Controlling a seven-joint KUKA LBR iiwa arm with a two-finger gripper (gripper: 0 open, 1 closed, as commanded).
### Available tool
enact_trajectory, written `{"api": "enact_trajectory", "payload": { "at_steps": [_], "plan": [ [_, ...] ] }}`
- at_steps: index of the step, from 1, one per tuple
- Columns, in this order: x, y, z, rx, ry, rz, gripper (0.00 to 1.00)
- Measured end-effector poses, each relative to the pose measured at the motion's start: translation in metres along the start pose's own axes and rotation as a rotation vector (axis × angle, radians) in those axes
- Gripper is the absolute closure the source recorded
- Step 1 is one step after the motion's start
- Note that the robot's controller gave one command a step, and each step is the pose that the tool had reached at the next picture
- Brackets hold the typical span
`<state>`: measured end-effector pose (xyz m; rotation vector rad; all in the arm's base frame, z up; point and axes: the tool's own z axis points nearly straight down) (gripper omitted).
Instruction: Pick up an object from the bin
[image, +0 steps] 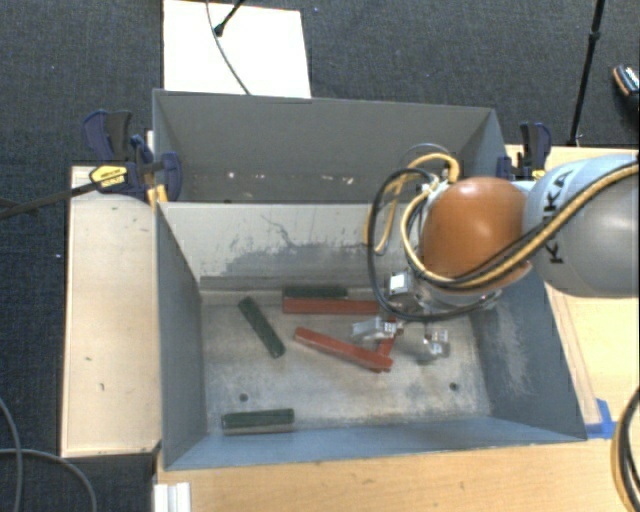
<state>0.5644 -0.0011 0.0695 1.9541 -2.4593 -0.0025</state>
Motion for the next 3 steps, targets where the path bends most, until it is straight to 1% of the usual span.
{"api": "enact_trajectory", "payload": {
  "at_steps": [1,2,3],
  "plan": [
    [-0.001,0.000,-0.001,0.000,-0.001,0.006,0.00],
    [-0.001,0.000,-0.001,0.000,0.000,0.008,1.00],
    [-0.002,-0.001,-0.042,0.007,-0.002,0.018,1.00]
  ]
}}
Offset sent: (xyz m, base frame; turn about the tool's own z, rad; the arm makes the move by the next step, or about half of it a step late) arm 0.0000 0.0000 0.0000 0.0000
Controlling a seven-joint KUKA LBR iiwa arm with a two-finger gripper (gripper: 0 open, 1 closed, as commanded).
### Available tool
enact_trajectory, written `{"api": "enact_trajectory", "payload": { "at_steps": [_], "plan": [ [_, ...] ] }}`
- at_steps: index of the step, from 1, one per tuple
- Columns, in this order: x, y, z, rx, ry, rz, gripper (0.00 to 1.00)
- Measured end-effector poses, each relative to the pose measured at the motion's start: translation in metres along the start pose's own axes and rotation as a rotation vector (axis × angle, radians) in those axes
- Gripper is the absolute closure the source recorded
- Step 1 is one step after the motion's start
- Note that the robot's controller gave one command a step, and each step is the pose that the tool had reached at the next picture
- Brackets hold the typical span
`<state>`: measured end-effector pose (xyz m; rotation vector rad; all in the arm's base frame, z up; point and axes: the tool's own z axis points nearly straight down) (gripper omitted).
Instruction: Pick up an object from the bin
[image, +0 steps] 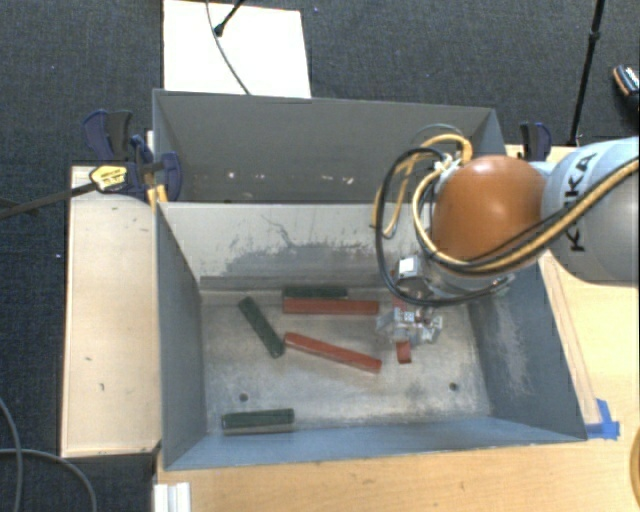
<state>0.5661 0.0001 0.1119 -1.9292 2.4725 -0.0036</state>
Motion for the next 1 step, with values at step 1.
{"api": "enact_trajectory", "payload": {
  "at_steps": [1],
  "plan": [
    [-0.0012,-0.0016,-0.0444,0.001,0.000,0.010,1.00]
  ]
}}
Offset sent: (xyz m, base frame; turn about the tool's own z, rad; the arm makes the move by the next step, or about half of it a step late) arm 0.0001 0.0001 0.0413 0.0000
